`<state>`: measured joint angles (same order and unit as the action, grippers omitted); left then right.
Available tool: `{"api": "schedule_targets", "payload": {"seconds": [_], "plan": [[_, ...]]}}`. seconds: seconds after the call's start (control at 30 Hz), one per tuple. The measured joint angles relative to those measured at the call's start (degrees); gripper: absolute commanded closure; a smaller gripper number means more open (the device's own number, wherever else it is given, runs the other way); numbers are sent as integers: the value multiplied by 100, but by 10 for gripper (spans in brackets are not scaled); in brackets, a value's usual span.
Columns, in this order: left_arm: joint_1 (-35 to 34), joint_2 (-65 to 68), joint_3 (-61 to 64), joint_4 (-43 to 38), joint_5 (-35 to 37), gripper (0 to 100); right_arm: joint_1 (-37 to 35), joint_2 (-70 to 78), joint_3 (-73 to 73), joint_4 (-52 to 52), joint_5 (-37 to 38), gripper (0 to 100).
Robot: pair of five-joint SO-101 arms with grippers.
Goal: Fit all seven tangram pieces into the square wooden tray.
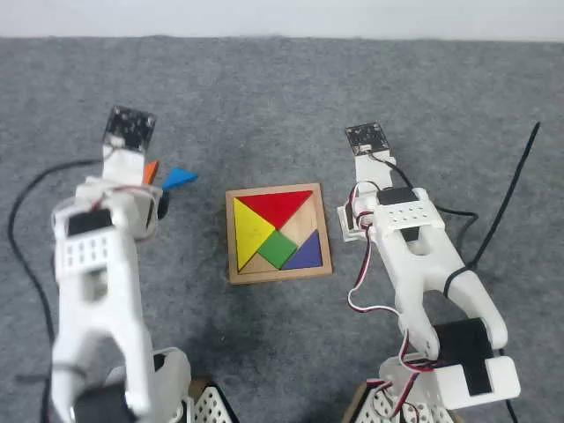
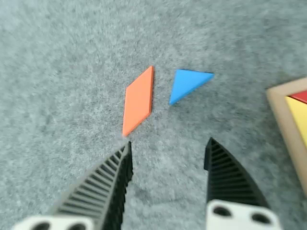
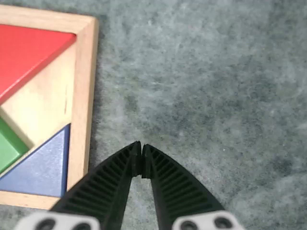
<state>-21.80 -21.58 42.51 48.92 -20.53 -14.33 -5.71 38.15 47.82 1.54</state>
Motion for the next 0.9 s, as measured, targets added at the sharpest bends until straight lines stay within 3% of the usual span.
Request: {"api": "schedule_targets", "payload": {"seconds": [0.37,0.5,0.73,0.9], "plan": [[70,3086,-2497,0,-158,761,-9,-659,580,-70,0,992],[290,3938,-3323,220,-1090,761,-9,-826,730,-211,0,992],[686,5108,-4941,1767,-2848,761,-9,-835,738,-246,44,992],[703,5978,-6180,2330,-3516,761,-9,-835,738,-246,44,992]]}}
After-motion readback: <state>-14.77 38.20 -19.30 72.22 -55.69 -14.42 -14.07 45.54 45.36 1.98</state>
